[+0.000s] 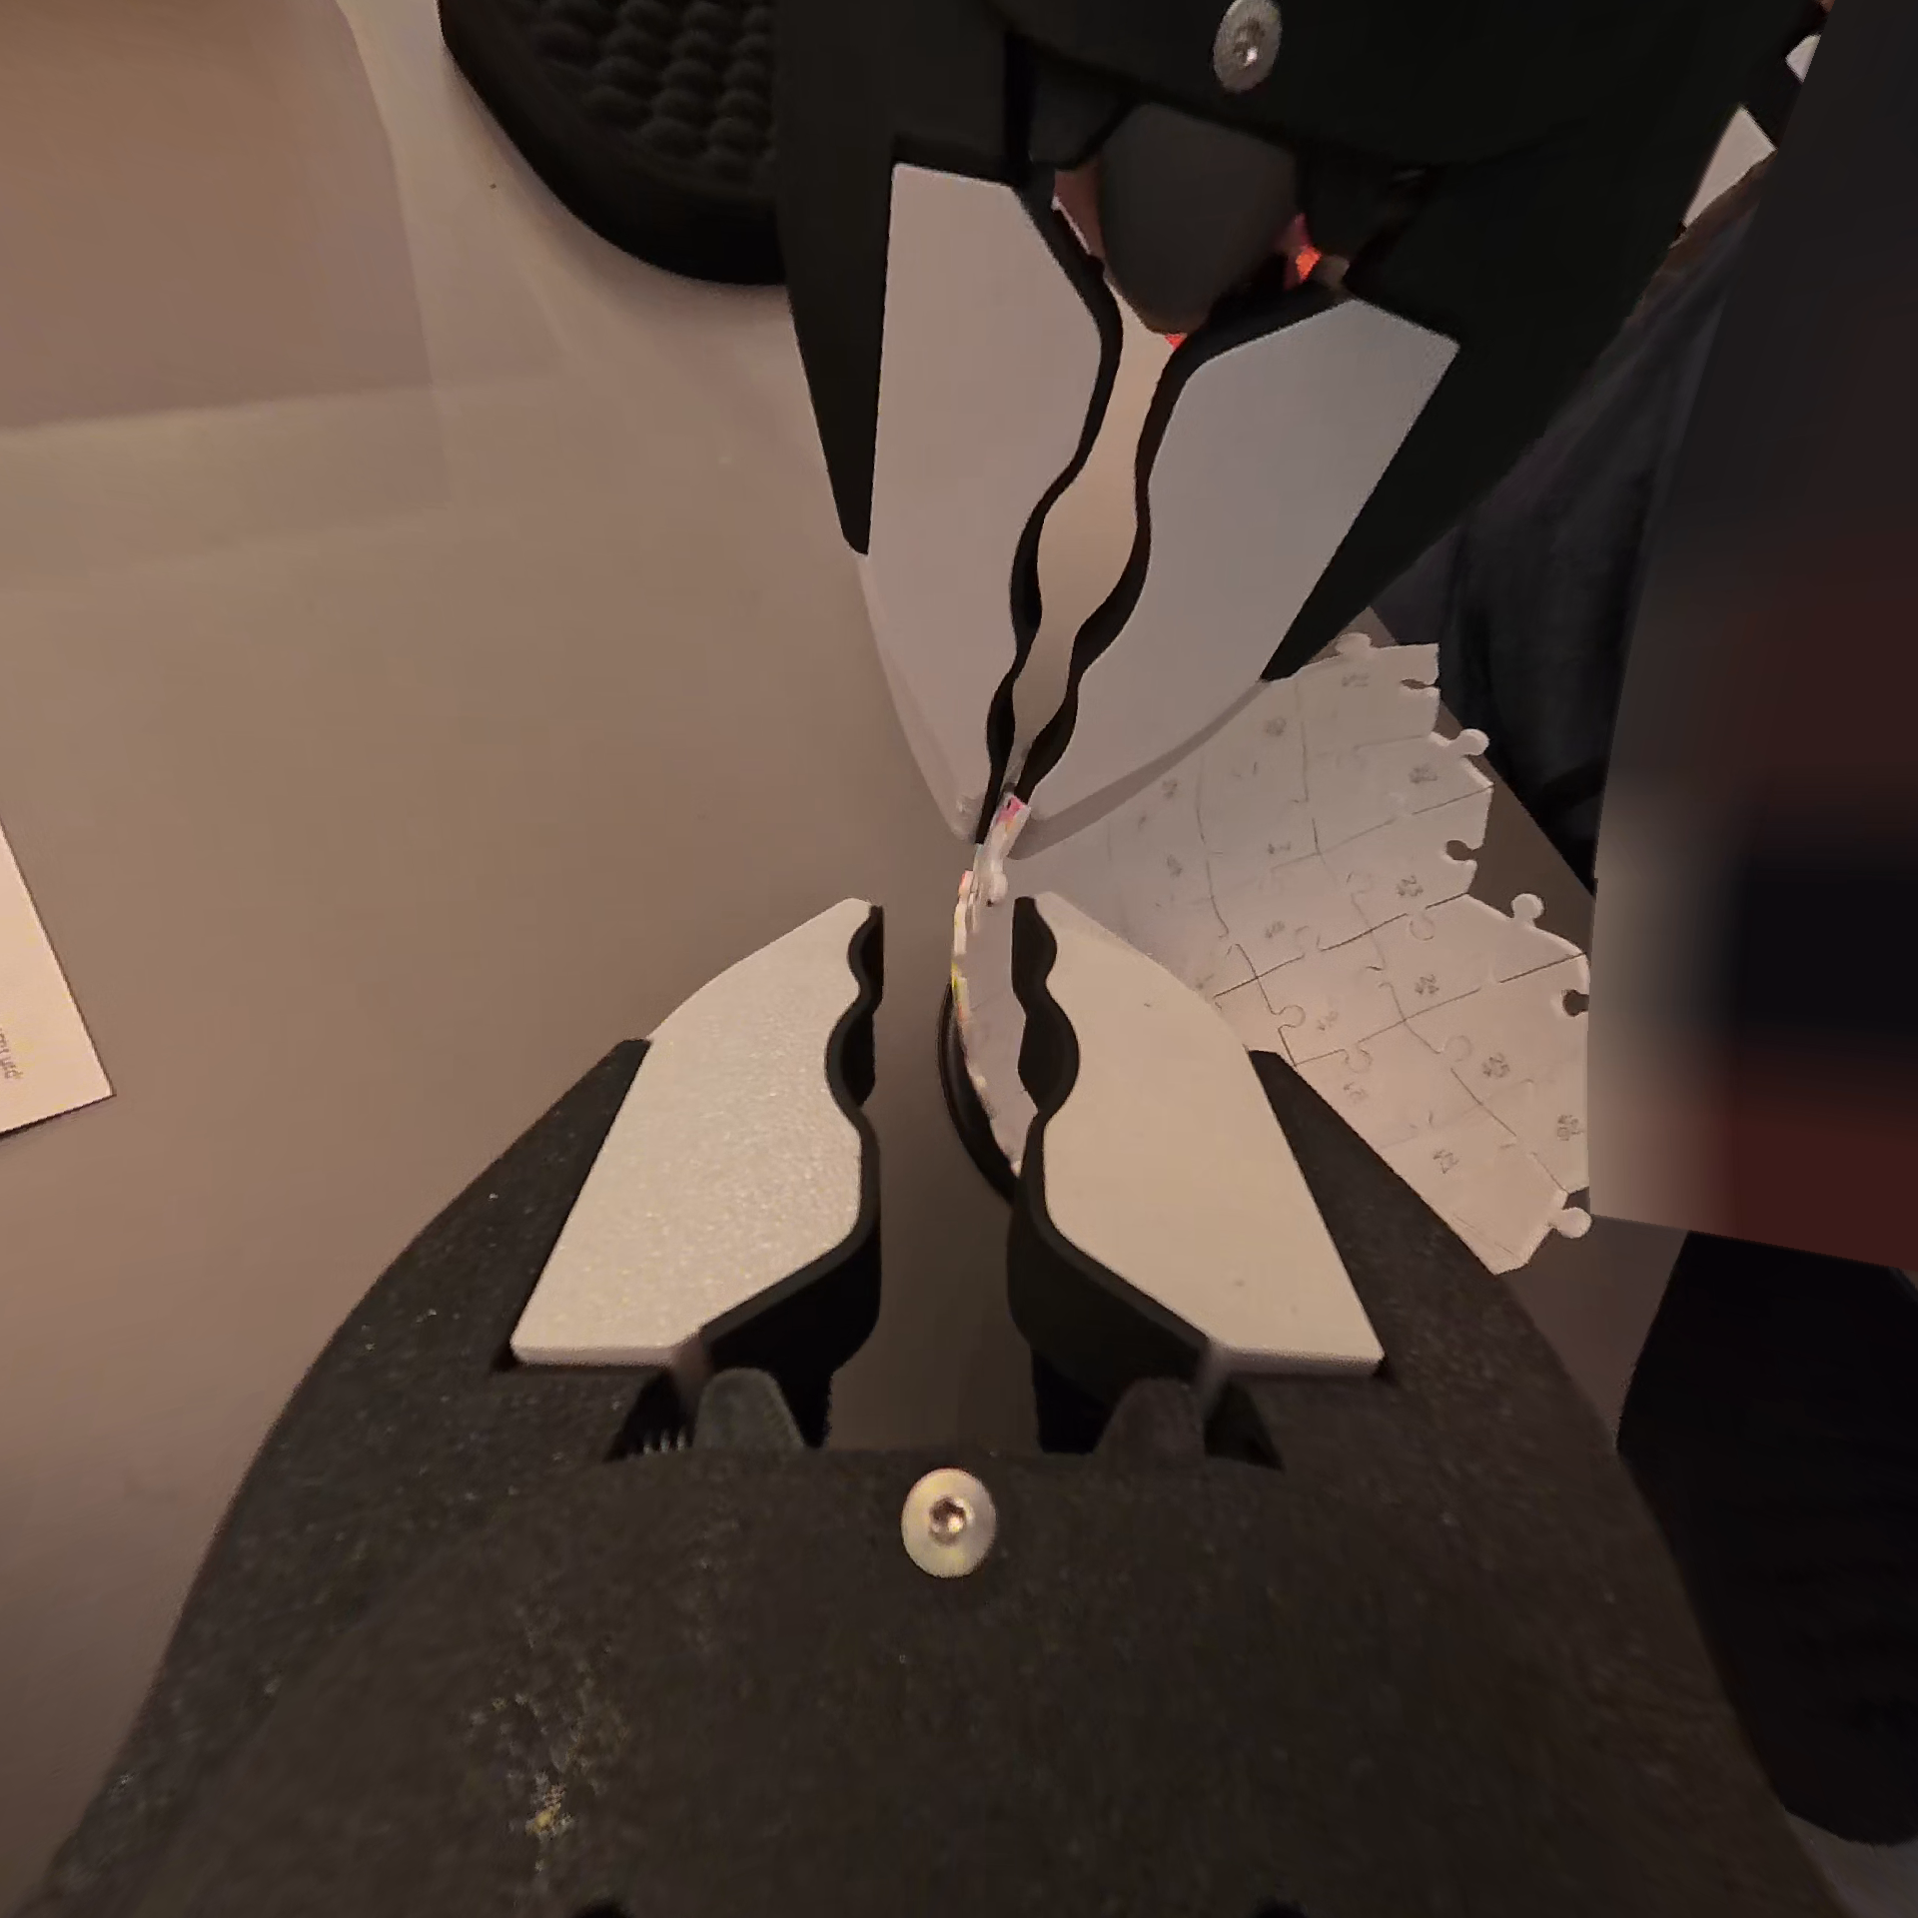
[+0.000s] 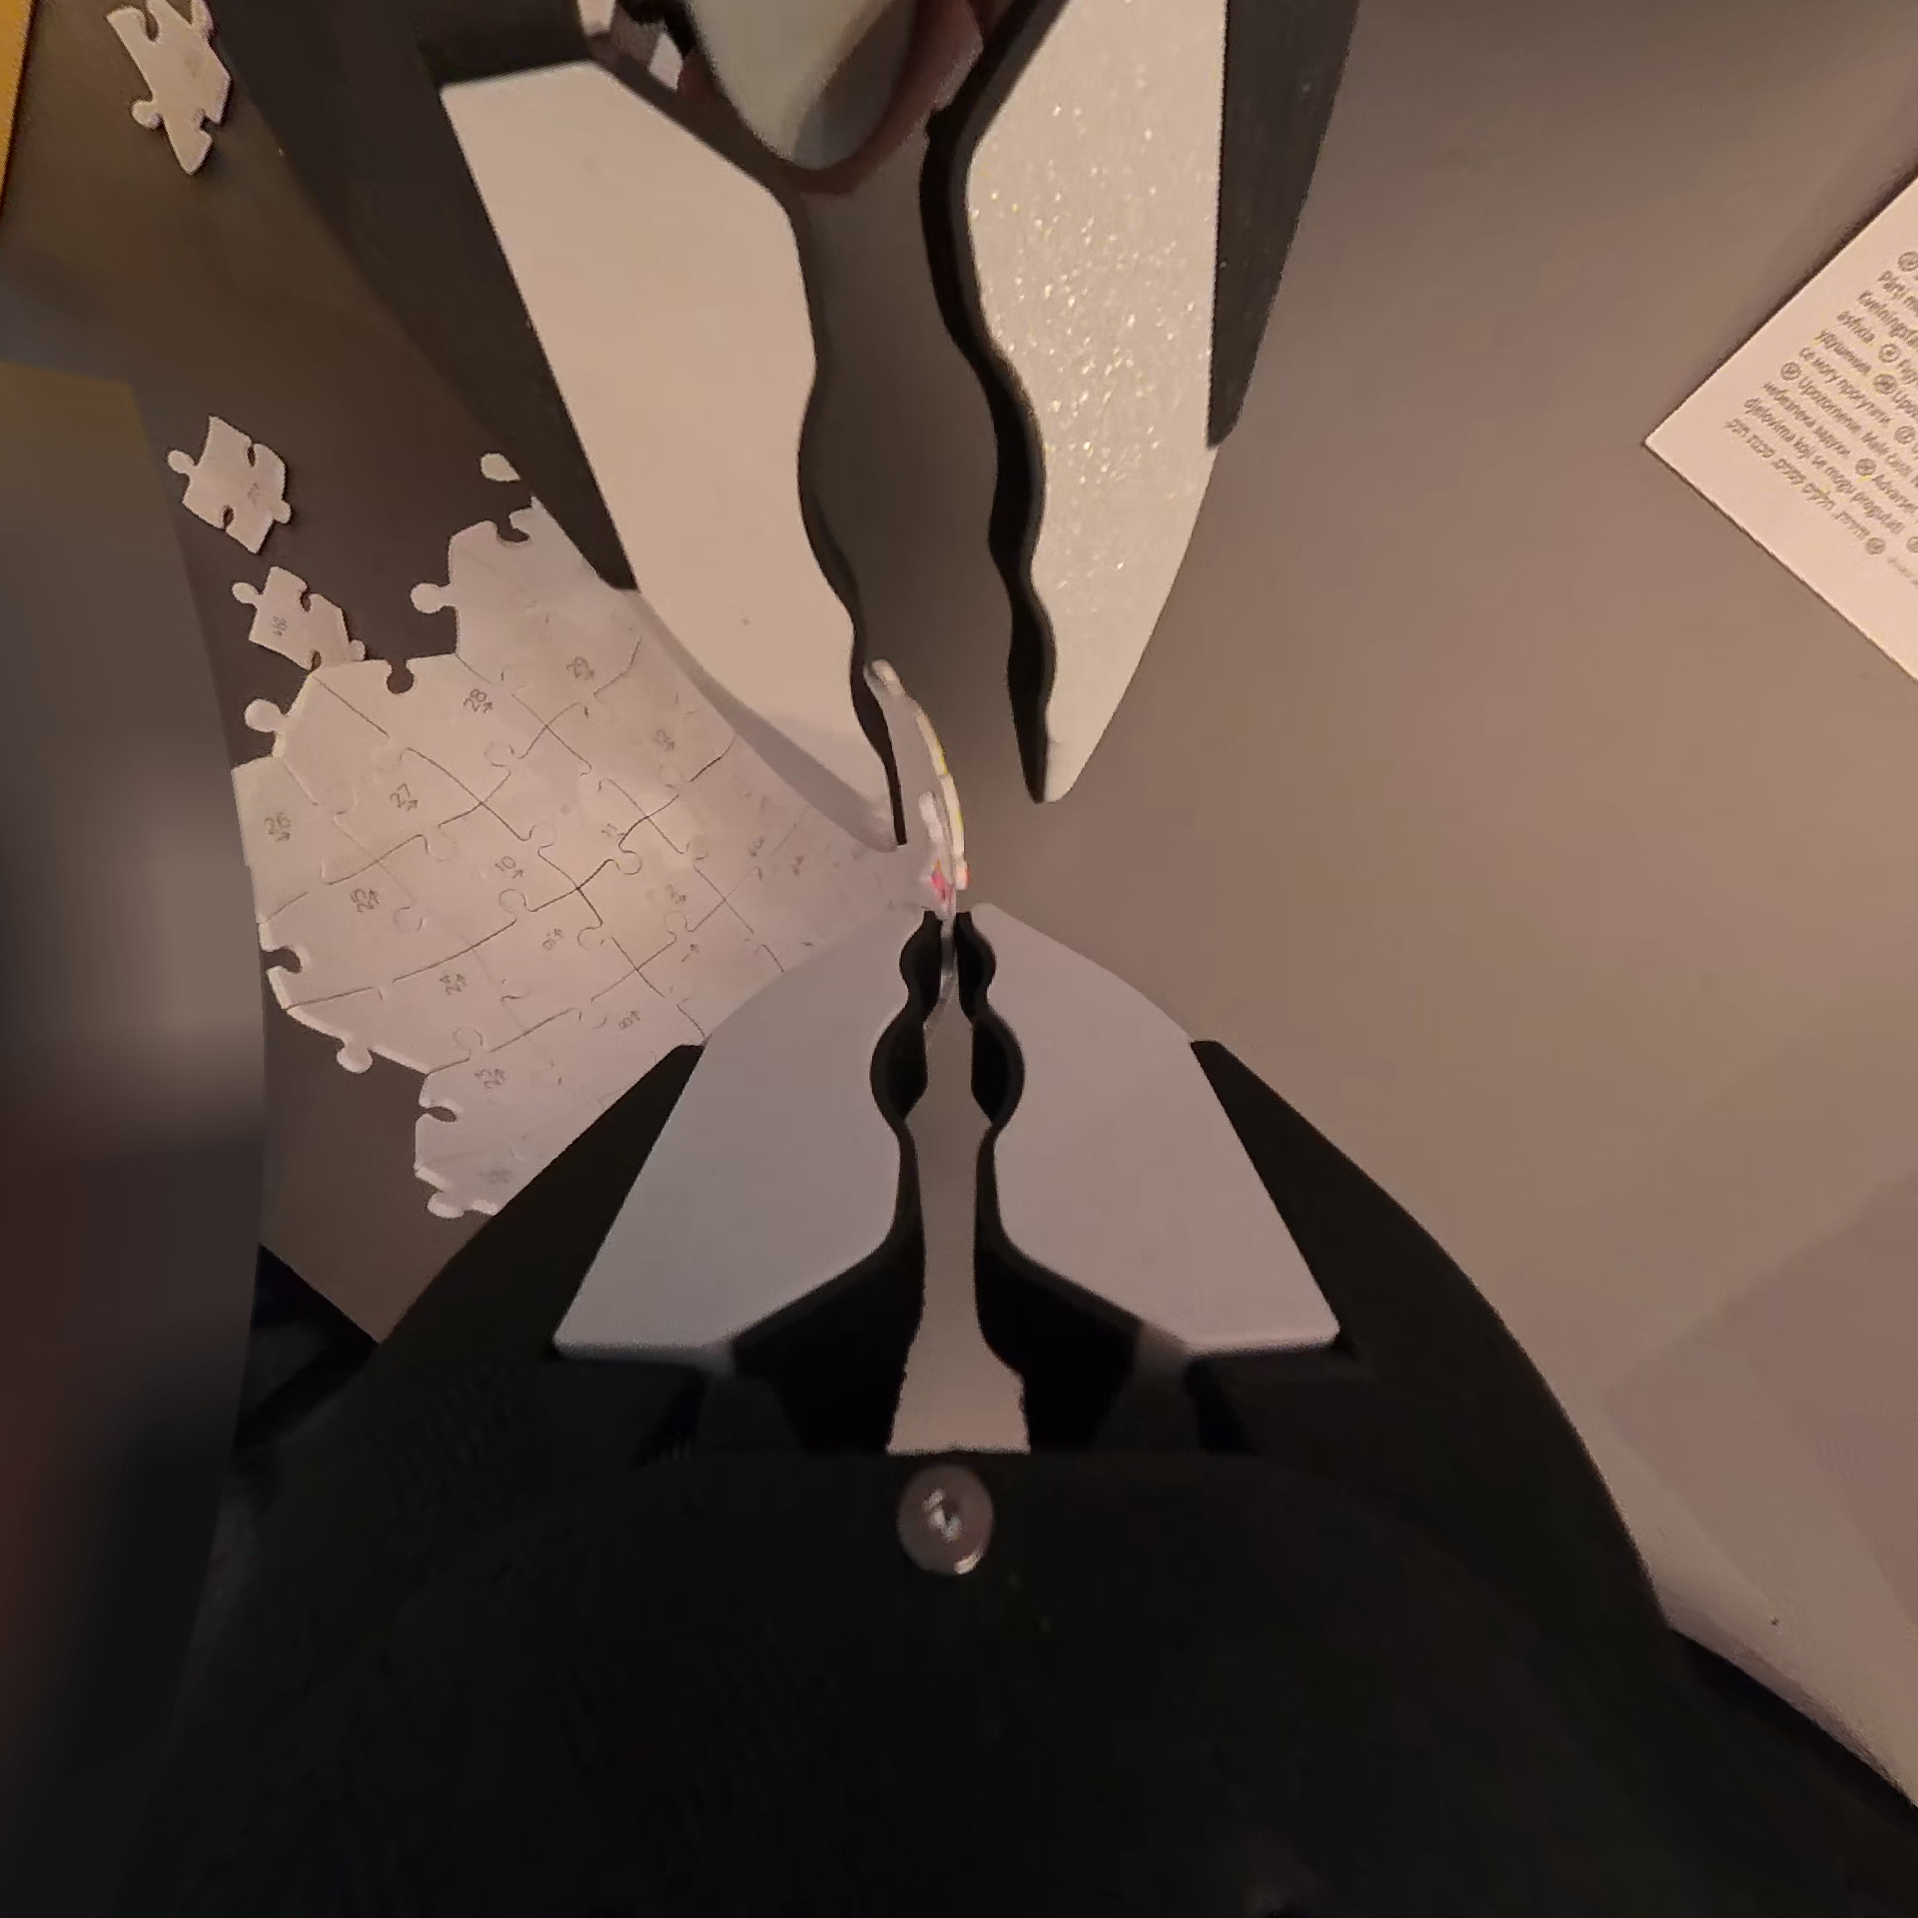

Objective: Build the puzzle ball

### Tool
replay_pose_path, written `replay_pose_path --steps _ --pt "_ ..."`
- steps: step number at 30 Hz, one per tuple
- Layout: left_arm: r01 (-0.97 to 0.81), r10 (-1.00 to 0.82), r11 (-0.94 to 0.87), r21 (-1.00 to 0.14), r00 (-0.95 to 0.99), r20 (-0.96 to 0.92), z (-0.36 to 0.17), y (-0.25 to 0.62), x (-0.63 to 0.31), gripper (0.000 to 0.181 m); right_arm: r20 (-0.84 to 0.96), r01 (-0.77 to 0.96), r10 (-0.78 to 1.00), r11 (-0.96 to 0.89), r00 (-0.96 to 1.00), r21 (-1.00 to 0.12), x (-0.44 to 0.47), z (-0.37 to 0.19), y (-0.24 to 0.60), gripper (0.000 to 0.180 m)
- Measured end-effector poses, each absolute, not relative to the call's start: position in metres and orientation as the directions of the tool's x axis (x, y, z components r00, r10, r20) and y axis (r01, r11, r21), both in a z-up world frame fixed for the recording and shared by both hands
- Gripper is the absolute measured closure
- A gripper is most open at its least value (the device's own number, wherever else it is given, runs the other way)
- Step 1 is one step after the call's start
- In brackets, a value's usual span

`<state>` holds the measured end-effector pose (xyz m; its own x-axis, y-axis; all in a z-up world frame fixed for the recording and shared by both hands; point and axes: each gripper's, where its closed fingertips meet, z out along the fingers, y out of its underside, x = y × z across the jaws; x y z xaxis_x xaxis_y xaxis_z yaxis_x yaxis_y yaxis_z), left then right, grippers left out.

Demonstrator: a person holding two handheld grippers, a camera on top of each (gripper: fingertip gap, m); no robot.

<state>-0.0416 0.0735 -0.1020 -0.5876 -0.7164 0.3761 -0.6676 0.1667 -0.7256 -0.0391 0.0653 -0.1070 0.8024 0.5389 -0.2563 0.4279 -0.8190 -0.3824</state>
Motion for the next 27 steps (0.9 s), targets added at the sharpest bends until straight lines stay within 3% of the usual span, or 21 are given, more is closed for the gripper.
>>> replay_pose_path --steps 9,12,27 --pt "-0.681 -0.704 0.200 -0.704 -0.600 0.380 -0.1059 0.0718 -0.0411 0.166 -0.256 0.437 0.541 -0.821 0.801 -0.368 -0.0378 -0.1079 0.0649 0.176" --pt "-0.671 -0.695 0.210 -0.711 -0.614 0.374 -0.1054 0.0701 -0.0415 0.178 -0.252 0.435 0.539 -0.821 0.804 -0.369 -0.0363 -0.1080 0.0658 0.175" --pt "-0.669 -0.700 0.212 -0.713 -0.613 0.367 -0.1061 0.0701 -0.0403 0.178 -0.279 0.415 0.547 -0.810 0.789 -0.414 -0.0342 -0.1022 0.0706 0.176"
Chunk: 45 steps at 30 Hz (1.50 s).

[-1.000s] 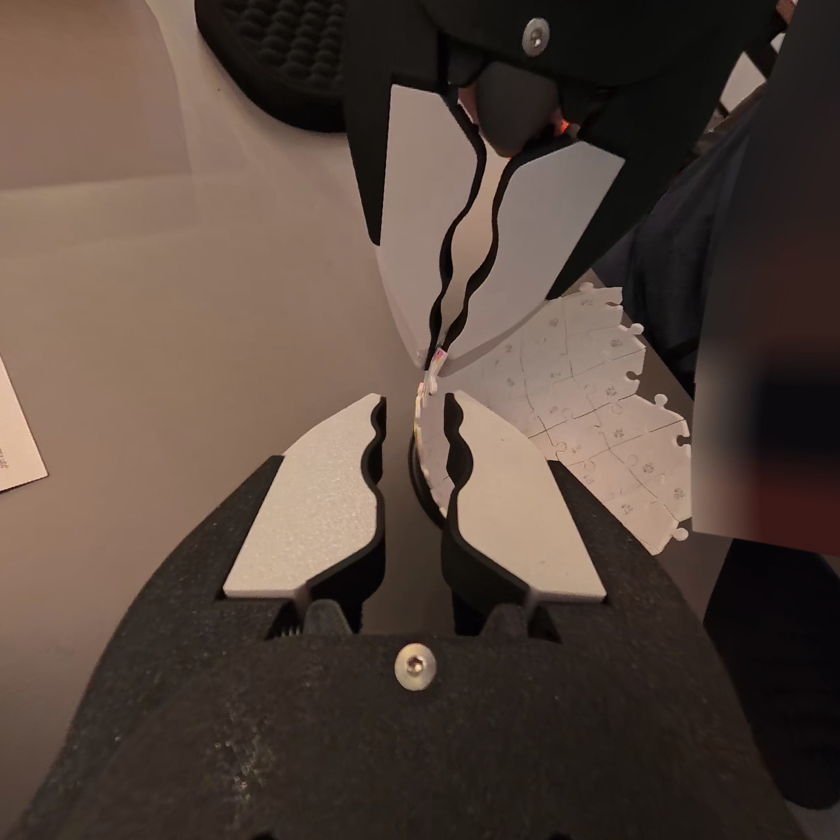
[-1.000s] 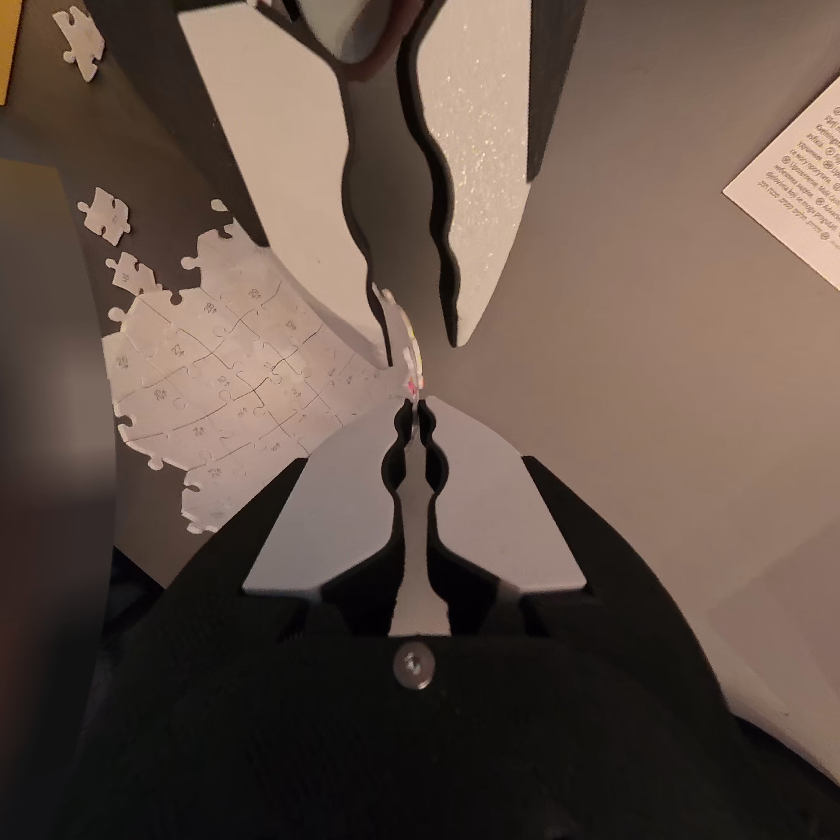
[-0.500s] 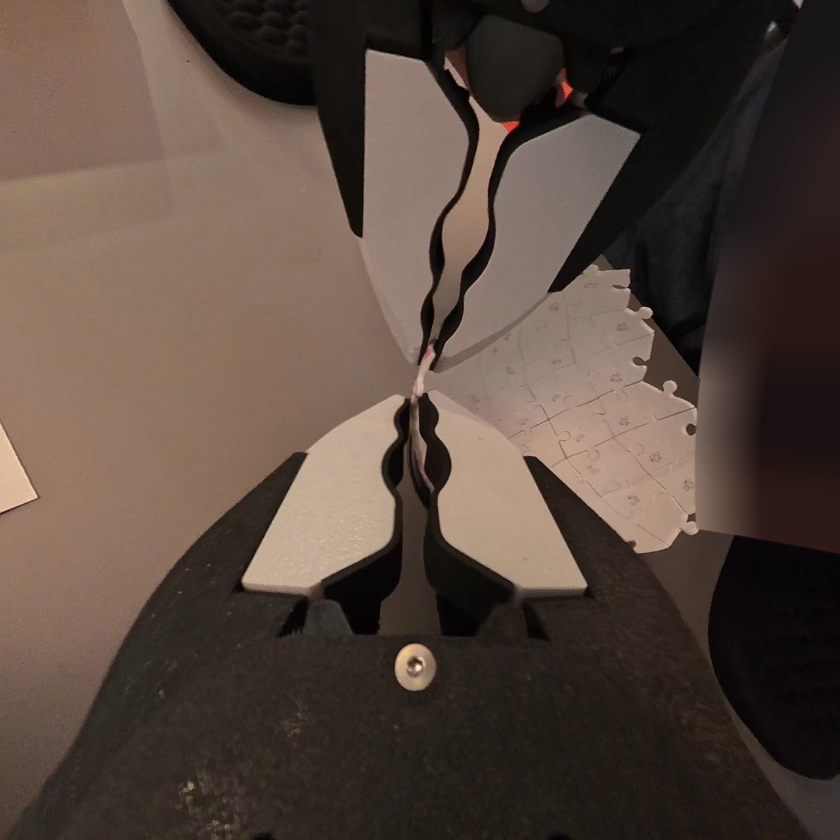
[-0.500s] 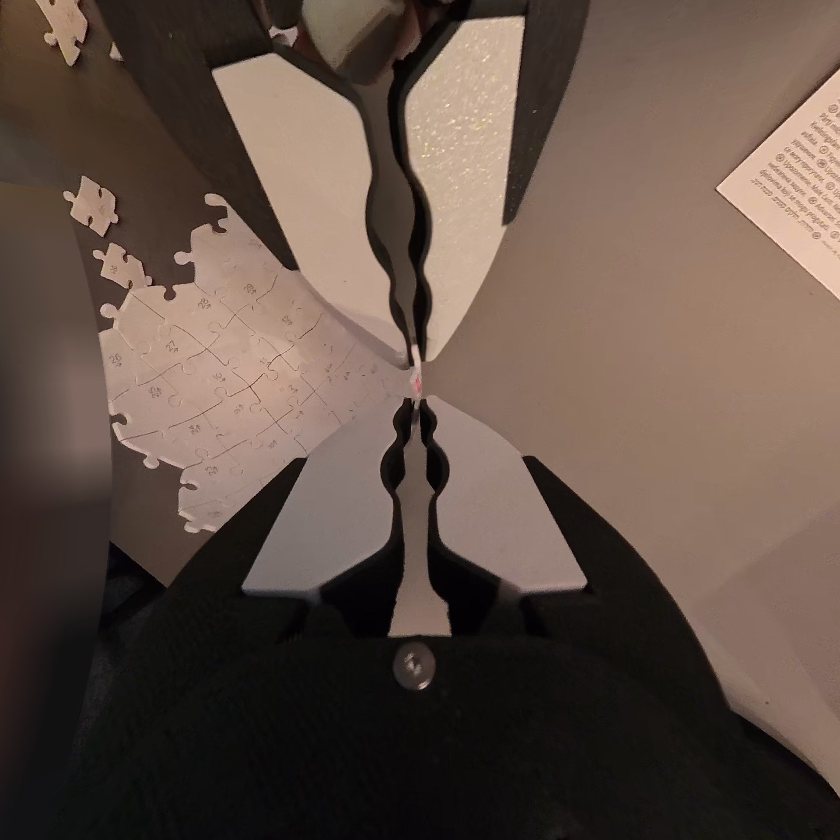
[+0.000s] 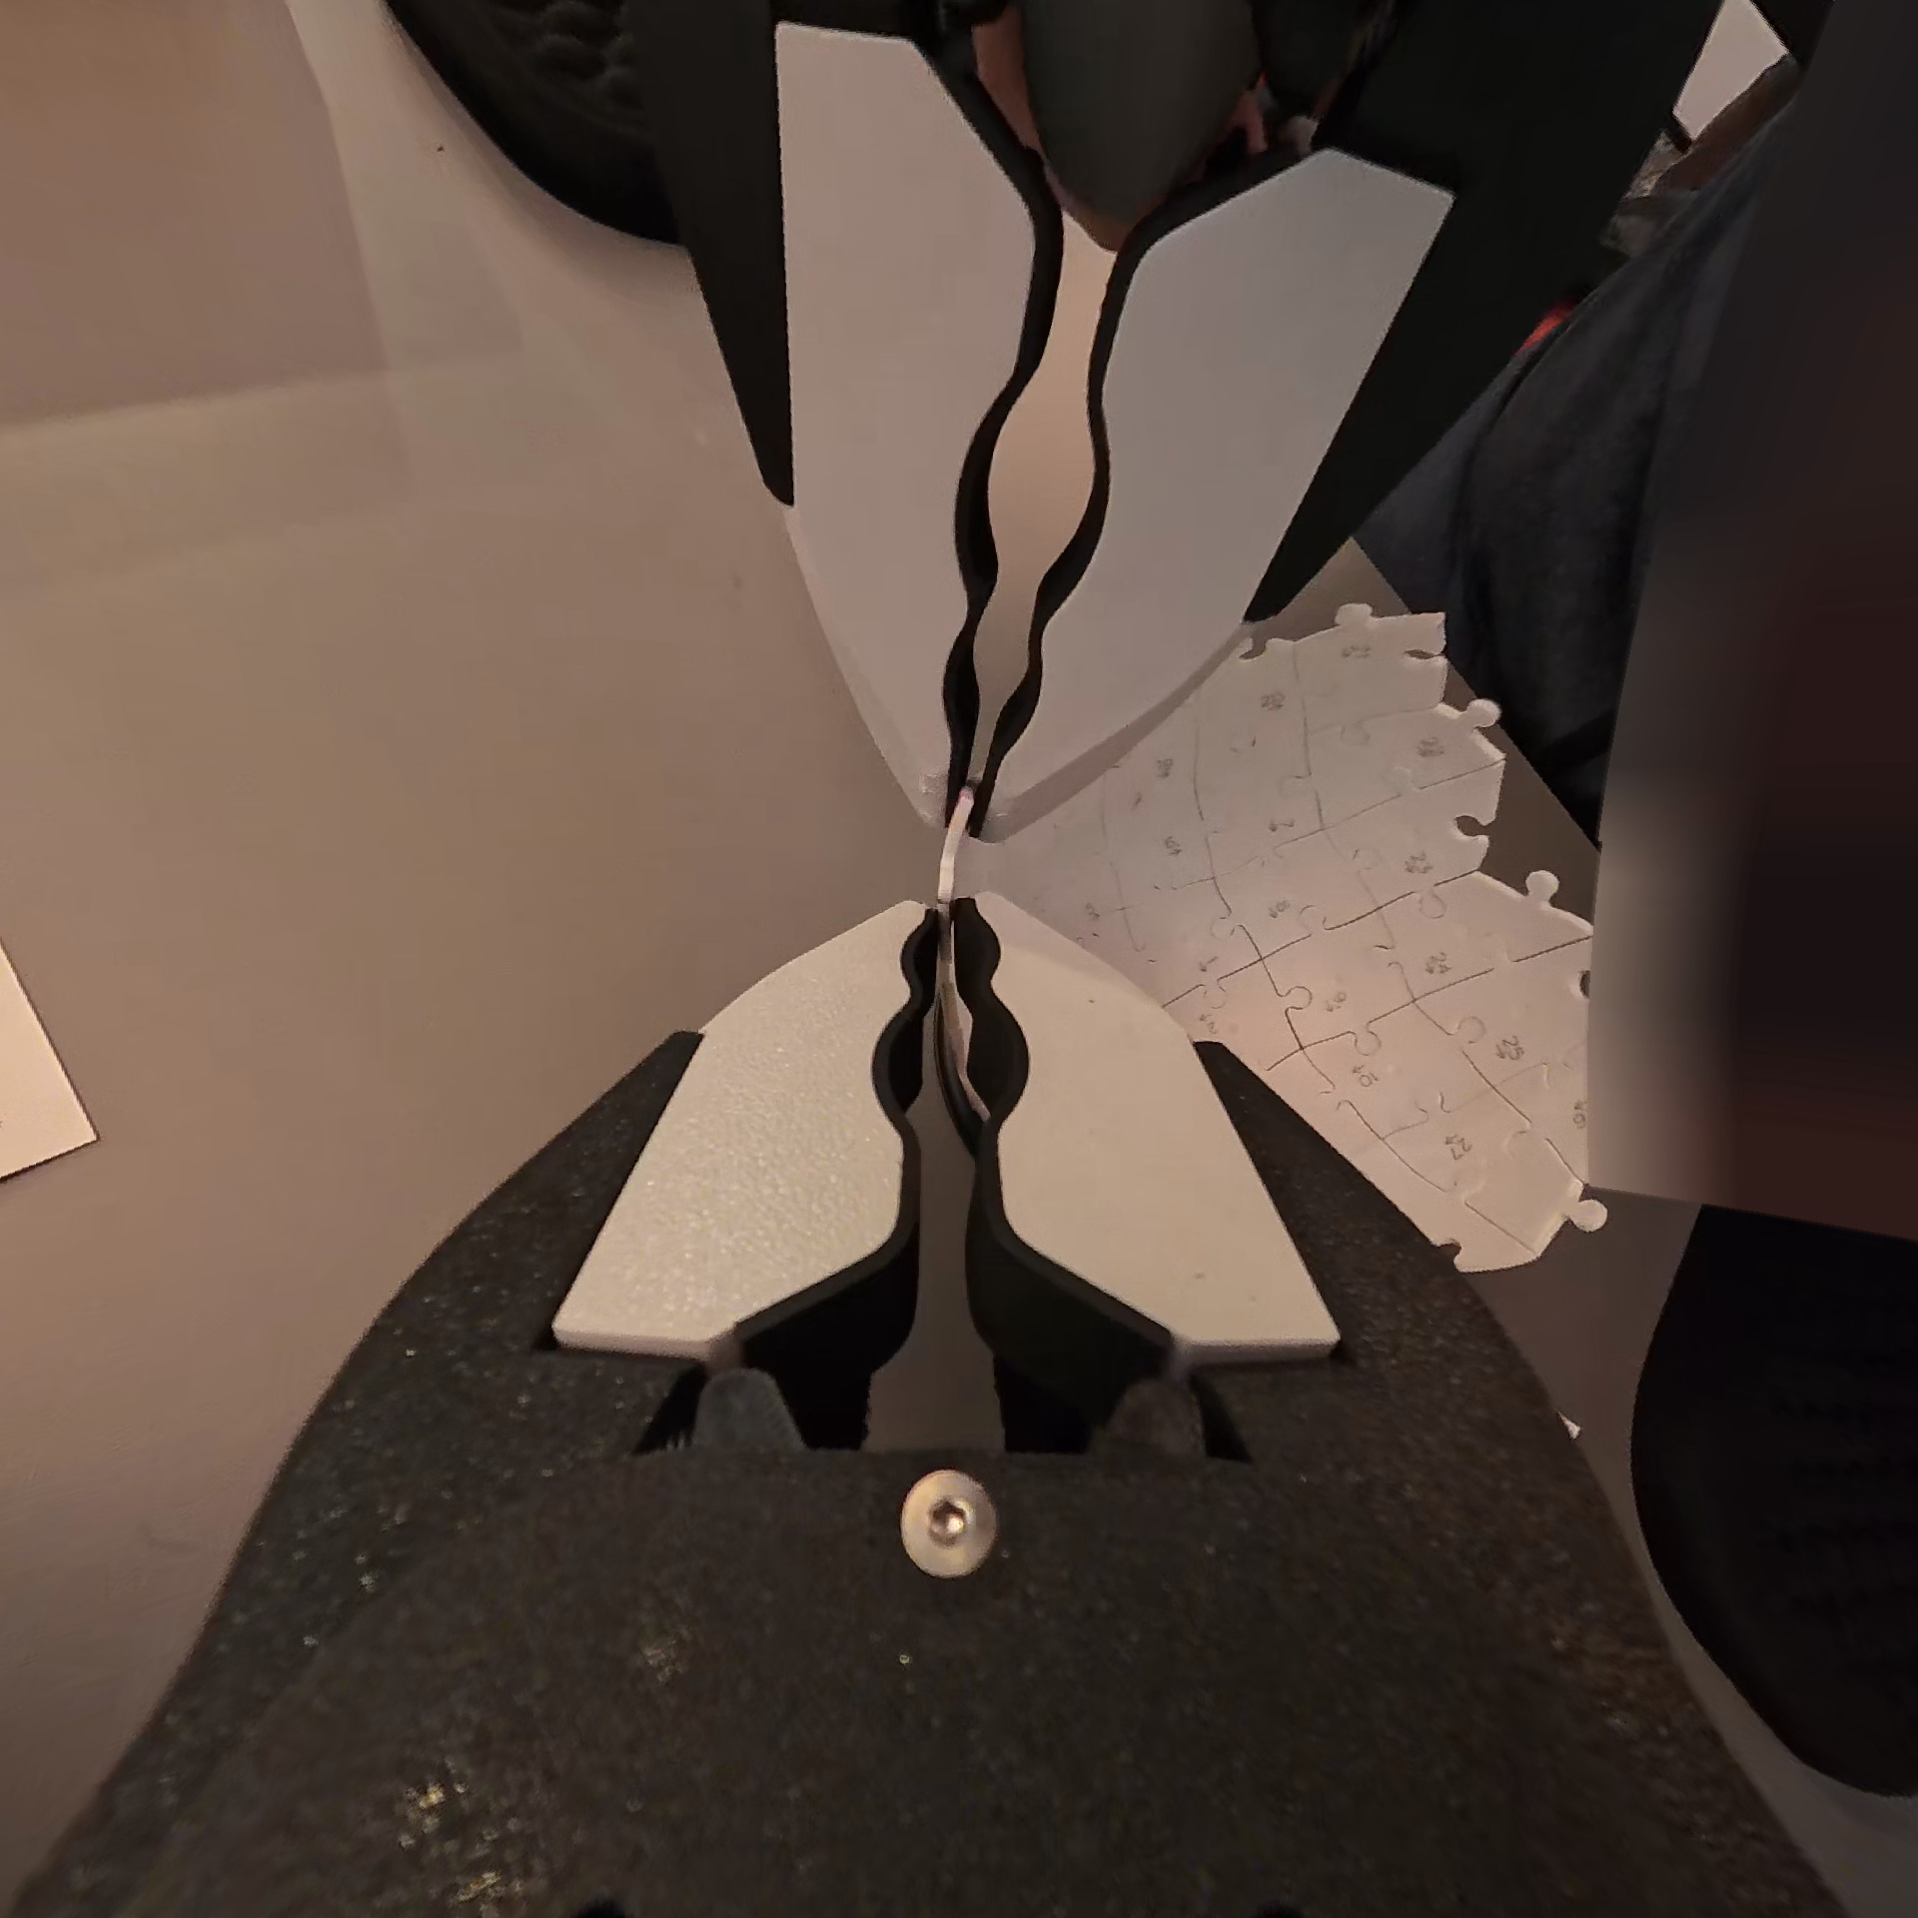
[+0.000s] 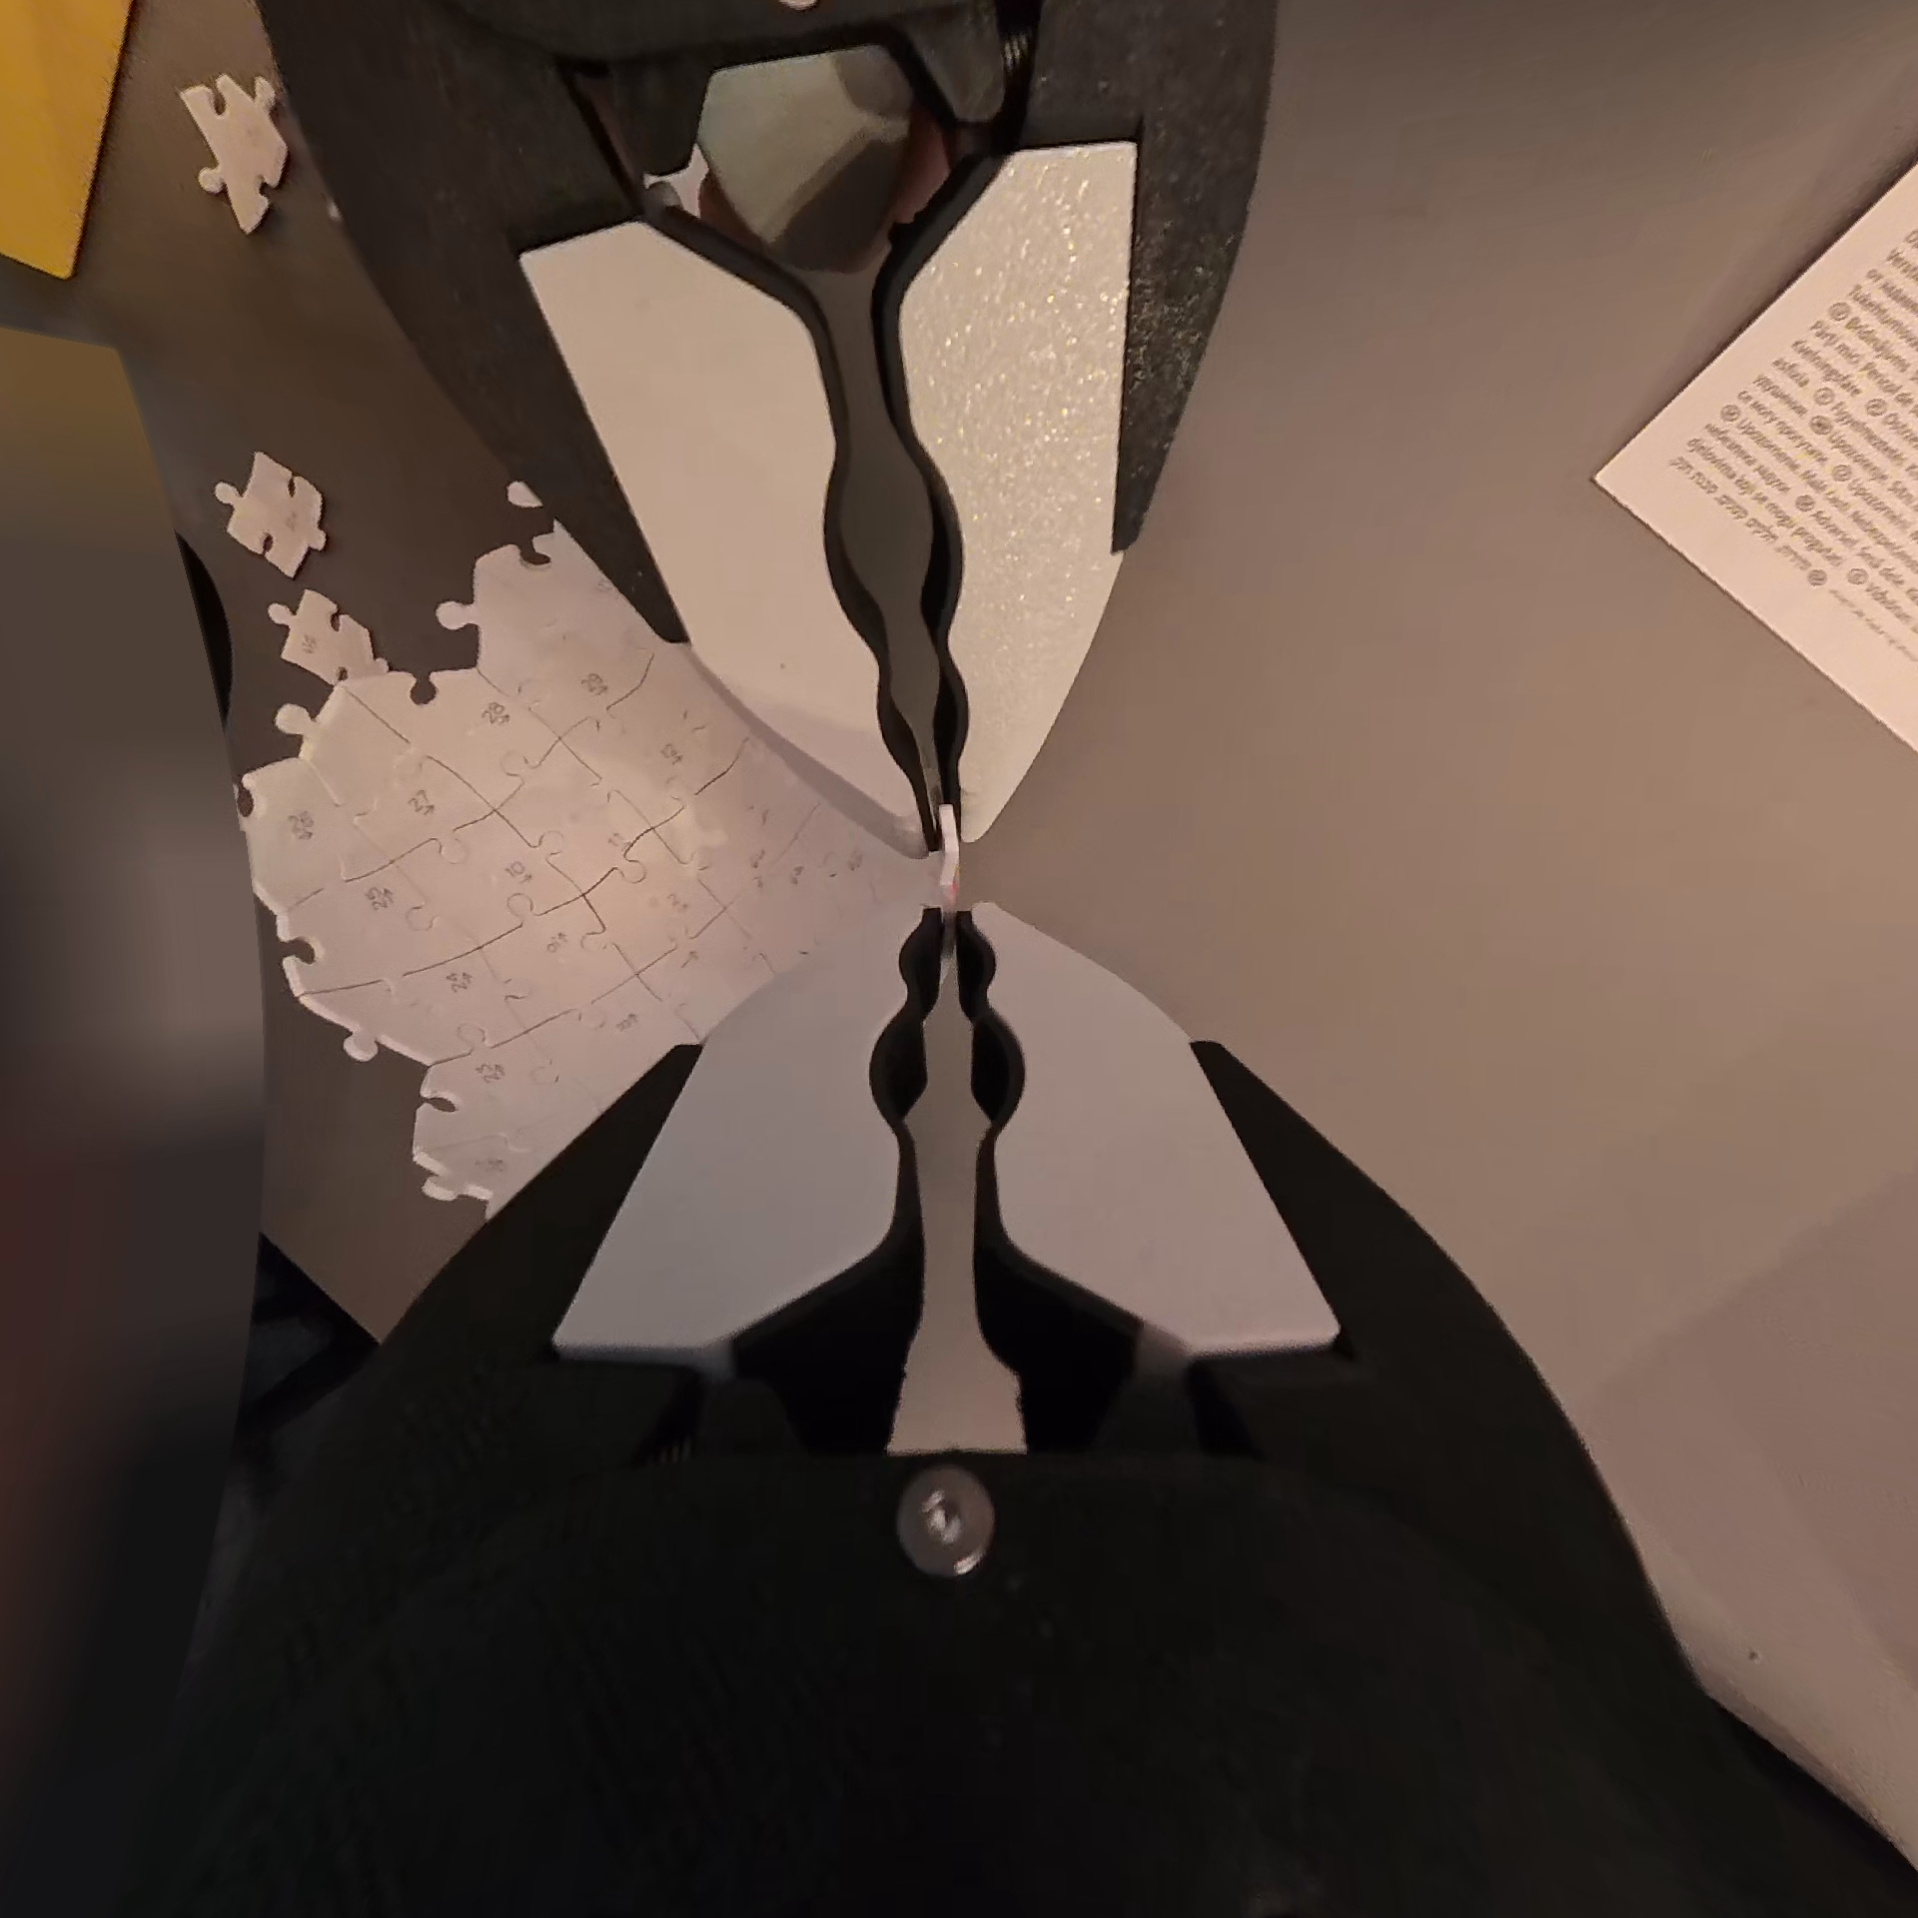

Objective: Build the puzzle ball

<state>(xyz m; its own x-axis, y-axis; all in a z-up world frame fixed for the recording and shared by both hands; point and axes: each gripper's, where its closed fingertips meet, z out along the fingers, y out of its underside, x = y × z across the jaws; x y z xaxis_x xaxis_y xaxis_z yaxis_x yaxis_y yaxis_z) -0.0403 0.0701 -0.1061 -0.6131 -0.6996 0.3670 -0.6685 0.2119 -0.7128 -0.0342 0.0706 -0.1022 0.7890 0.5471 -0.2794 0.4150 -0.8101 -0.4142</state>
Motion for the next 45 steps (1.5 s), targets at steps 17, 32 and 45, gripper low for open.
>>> replay_pose_path --steps 17,32,45 --pt "-0.705 -0.712 0.201 -0.680 -0.582 0.393 -0.112 0.072 -0.032 0.154 -0.267 0.401 0.539 -0.808 0.799 -0.431 -0.033 -0.101 0.071 0.177" --pt "-0.708 -0.679 0.231 -0.668 -0.609 0.411 -0.112 0.064 -0.033 0.178 -0.259 0.407 0.536 -0.813 0.804 -0.416 -0.029 -0.102 0.071 0.176" --pt "-0.719 -0.680 0.230 -0.656 -0.601 0.421 -0.113 0.064 -0.034 0.178 -0.317 0.404 0.526 -0.833 0.789 -0.378 -0.027 -0.111 0.066 0.159"
